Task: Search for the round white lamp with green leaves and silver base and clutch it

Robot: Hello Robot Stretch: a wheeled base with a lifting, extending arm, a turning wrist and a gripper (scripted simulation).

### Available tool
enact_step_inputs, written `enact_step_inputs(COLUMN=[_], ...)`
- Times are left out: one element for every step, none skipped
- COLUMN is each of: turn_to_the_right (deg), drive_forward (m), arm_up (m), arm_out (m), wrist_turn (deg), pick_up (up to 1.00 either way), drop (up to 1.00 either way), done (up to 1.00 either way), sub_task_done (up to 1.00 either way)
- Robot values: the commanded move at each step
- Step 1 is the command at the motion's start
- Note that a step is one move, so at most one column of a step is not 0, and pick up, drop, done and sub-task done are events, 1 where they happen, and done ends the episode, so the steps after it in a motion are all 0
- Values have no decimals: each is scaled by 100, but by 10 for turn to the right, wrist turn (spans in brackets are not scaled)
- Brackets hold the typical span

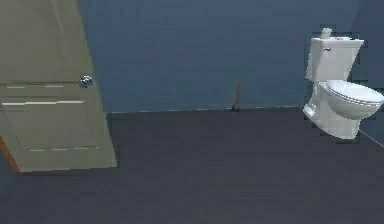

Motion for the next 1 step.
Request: enact_step_inputs(turn_to_the_right=[-390], drive_forward=[0], arm_up=[0], arm_out=[0], wrist_turn=[0], pick_up=[0], drop=[0], done=[0], sub_task_done=[0])
